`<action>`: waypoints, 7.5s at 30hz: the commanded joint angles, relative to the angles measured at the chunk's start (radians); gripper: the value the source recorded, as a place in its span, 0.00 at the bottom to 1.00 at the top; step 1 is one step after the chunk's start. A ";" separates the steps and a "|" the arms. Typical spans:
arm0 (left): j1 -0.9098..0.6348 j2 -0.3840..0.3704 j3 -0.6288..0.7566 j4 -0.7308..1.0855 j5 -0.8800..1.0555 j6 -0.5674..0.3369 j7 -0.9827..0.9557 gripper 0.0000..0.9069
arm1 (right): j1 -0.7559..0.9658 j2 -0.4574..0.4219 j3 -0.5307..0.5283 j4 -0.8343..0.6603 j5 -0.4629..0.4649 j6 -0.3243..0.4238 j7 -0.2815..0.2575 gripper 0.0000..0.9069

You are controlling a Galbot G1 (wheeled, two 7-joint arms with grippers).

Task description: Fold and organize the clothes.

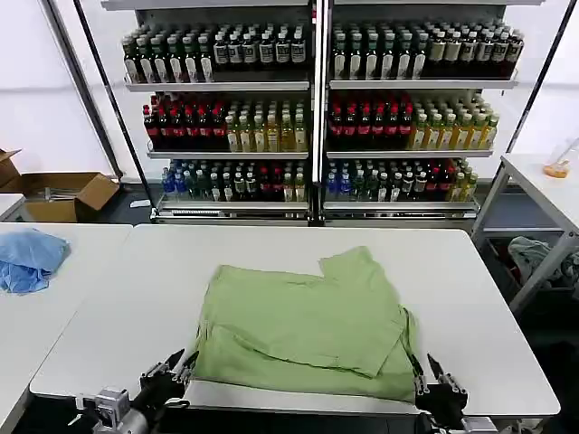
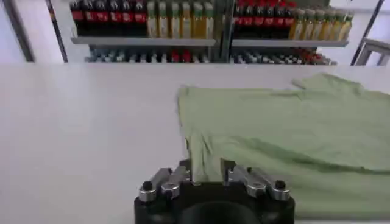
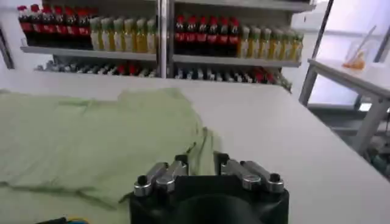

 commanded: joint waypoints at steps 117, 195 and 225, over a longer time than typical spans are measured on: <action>-0.548 0.147 0.302 0.258 -0.296 0.045 -0.018 0.09 | 0.544 -0.139 -0.206 -0.234 0.310 -0.120 0.065 0.00; -0.435 -0.268 0.318 0.475 0.065 -0.137 -0.162 0.04 | 0.109 0.003 -0.098 -0.066 0.080 -0.095 0.038 1.00; -0.270 -0.029 -0.209 0.199 -0.168 -0.144 -0.144 0.04 | 0.154 0.002 -0.104 -0.072 0.094 -0.087 0.058 1.00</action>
